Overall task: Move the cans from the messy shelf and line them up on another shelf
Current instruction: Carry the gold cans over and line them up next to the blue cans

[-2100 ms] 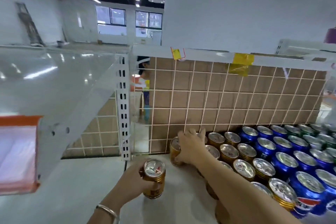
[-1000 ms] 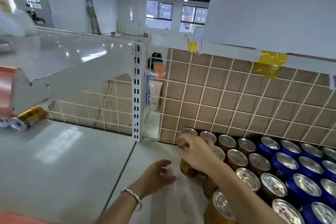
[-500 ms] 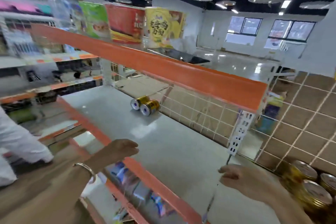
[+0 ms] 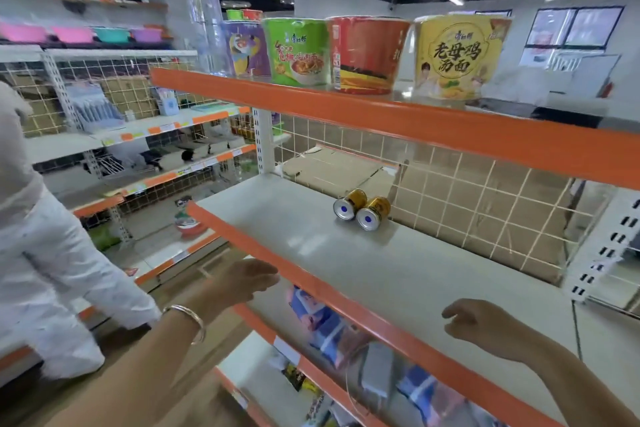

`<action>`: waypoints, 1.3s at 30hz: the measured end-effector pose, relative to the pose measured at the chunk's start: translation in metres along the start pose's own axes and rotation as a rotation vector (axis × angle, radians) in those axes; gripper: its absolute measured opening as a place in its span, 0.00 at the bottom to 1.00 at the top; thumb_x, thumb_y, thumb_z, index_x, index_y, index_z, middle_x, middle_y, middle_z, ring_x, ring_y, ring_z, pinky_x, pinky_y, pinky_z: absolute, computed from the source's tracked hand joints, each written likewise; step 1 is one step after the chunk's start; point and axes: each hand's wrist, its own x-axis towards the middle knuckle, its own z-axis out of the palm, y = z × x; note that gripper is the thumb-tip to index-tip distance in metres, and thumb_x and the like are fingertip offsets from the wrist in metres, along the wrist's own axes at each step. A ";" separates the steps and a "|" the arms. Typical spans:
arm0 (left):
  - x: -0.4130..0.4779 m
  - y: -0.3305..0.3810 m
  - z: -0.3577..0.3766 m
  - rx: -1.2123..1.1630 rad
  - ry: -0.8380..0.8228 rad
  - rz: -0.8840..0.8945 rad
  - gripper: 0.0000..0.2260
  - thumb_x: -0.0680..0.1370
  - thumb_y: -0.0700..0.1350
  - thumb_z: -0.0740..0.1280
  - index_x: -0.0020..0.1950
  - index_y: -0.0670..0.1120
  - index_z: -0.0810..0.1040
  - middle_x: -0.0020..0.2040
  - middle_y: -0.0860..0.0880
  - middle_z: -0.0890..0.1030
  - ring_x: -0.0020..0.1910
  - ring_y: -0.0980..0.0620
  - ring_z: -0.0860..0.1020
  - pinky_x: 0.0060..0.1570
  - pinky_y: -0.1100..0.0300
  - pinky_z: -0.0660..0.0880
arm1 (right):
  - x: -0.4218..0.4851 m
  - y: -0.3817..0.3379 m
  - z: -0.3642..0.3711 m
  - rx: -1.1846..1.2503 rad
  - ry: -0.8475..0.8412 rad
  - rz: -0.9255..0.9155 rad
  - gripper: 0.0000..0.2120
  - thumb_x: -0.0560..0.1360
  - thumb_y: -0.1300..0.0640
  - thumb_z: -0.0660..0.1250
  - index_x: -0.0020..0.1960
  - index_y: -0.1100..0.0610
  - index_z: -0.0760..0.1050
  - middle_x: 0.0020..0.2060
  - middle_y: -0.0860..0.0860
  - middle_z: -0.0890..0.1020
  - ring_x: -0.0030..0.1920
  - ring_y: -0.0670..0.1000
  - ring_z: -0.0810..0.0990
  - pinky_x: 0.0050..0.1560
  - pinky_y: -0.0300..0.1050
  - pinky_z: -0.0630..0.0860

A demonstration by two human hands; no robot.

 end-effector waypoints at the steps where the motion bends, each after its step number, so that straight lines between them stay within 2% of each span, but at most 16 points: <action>1: 0.009 -0.003 -0.008 0.017 0.016 0.020 0.12 0.78 0.43 0.65 0.60 0.41 0.77 0.53 0.45 0.78 0.51 0.50 0.75 0.41 0.66 0.71 | 0.004 -0.004 0.000 -0.011 0.010 0.011 0.05 0.75 0.54 0.68 0.50 0.47 0.73 0.44 0.46 0.80 0.43 0.46 0.78 0.41 0.34 0.71; 5: 0.048 -0.011 -0.032 -0.034 0.017 -0.009 0.11 0.76 0.45 0.67 0.57 0.45 0.78 0.51 0.45 0.81 0.49 0.51 0.77 0.43 0.63 0.73 | 0.027 -0.017 -0.002 -0.054 0.016 0.042 0.06 0.76 0.53 0.67 0.52 0.48 0.73 0.45 0.45 0.79 0.47 0.44 0.78 0.42 0.33 0.71; 7: 0.076 -0.015 -0.038 -0.036 0.006 0.002 0.08 0.75 0.46 0.69 0.54 0.48 0.79 0.48 0.47 0.82 0.46 0.51 0.77 0.43 0.62 0.73 | 0.046 -0.024 -0.005 -0.060 0.017 0.050 0.06 0.76 0.53 0.67 0.52 0.48 0.73 0.46 0.45 0.79 0.48 0.45 0.78 0.43 0.33 0.71; 9: 0.105 -0.015 -0.041 0.004 0.020 0.037 0.07 0.74 0.46 0.70 0.51 0.49 0.79 0.45 0.48 0.81 0.42 0.51 0.76 0.40 0.63 0.73 | 0.069 -0.032 -0.009 -0.085 0.021 0.042 0.06 0.76 0.52 0.66 0.53 0.47 0.72 0.47 0.44 0.78 0.49 0.44 0.77 0.44 0.33 0.71; 11: 0.133 -0.016 -0.043 0.087 0.017 0.089 0.10 0.74 0.45 0.70 0.54 0.46 0.79 0.47 0.48 0.80 0.40 0.53 0.76 0.38 0.67 0.72 | 0.093 -0.038 -0.014 -0.117 0.028 0.039 0.06 0.77 0.51 0.65 0.53 0.46 0.72 0.47 0.42 0.77 0.49 0.43 0.76 0.46 0.32 0.71; 13: 0.155 -0.015 -0.046 0.230 -0.022 0.148 0.14 0.74 0.46 0.70 0.58 0.44 0.78 0.51 0.49 0.80 0.44 0.55 0.77 0.41 0.69 0.71 | 0.117 -0.044 -0.017 -0.167 0.016 0.048 0.07 0.76 0.48 0.65 0.54 0.45 0.71 0.48 0.41 0.76 0.51 0.44 0.76 0.53 0.39 0.73; 15: 0.177 -0.016 -0.051 0.354 -0.059 0.193 0.15 0.74 0.48 0.70 0.59 0.45 0.77 0.54 0.49 0.80 0.50 0.53 0.78 0.48 0.67 0.71 | 0.134 -0.053 -0.018 -0.243 0.004 0.057 0.08 0.76 0.46 0.63 0.55 0.42 0.70 0.50 0.41 0.75 0.54 0.45 0.76 0.60 0.46 0.70; 22: 0.235 -0.009 -0.053 0.503 -0.159 0.291 0.17 0.73 0.50 0.70 0.59 0.45 0.77 0.51 0.52 0.76 0.50 0.54 0.77 0.49 0.67 0.70 | 0.172 -0.083 -0.018 -0.332 0.004 0.118 0.16 0.77 0.46 0.61 0.63 0.45 0.70 0.50 0.42 0.73 0.53 0.44 0.72 0.60 0.44 0.68; 24: 0.253 -0.011 -0.053 0.533 -0.180 0.306 0.17 0.73 0.50 0.71 0.59 0.45 0.77 0.53 0.50 0.78 0.53 0.51 0.78 0.54 0.63 0.73 | 0.181 -0.086 -0.019 -0.335 0.032 0.151 0.15 0.77 0.46 0.60 0.63 0.45 0.70 0.50 0.41 0.73 0.53 0.44 0.72 0.60 0.45 0.67; 26: 0.267 -0.010 -0.054 0.609 -0.216 0.347 0.18 0.73 0.51 0.71 0.60 0.46 0.76 0.57 0.48 0.78 0.55 0.50 0.78 0.57 0.62 0.72 | 0.189 -0.089 -0.020 -0.375 0.058 0.184 0.15 0.77 0.46 0.59 0.63 0.44 0.70 0.50 0.40 0.73 0.52 0.44 0.71 0.60 0.45 0.65; 31: 0.298 0.003 -0.056 0.796 -0.284 0.452 0.19 0.74 0.53 0.68 0.64 0.48 0.74 0.61 0.47 0.75 0.58 0.50 0.74 0.58 0.62 0.68 | 0.205 -0.097 -0.015 -0.449 0.088 0.243 0.14 0.78 0.49 0.57 0.63 0.44 0.70 0.50 0.41 0.73 0.53 0.43 0.70 0.70 0.53 0.54; 34: 0.315 0.011 -0.055 0.829 -0.307 0.505 0.20 0.75 0.53 0.67 0.65 0.48 0.73 0.63 0.47 0.74 0.59 0.49 0.74 0.60 0.60 0.68 | 0.213 -0.107 -0.020 -0.481 0.098 0.271 0.15 0.78 0.49 0.57 0.65 0.45 0.69 0.51 0.41 0.71 0.61 0.45 0.70 0.70 0.54 0.55; 39: 0.341 0.016 -0.048 0.840 -0.351 0.556 0.21 0.74 0.55 0.68 0.64 0.48 0.73 0.63 0.47 0.74 0.61 0.49 0.73 0.63 0.56 0.69 | 0.230 -0.127 -0.025 -0.547 0.145 0.294 0.16 0.77 0.48 0.58 0.65 0.43 0.69 0.65 0.43 0.70 0.68 0.49 0.67 0.67 0.53 0.60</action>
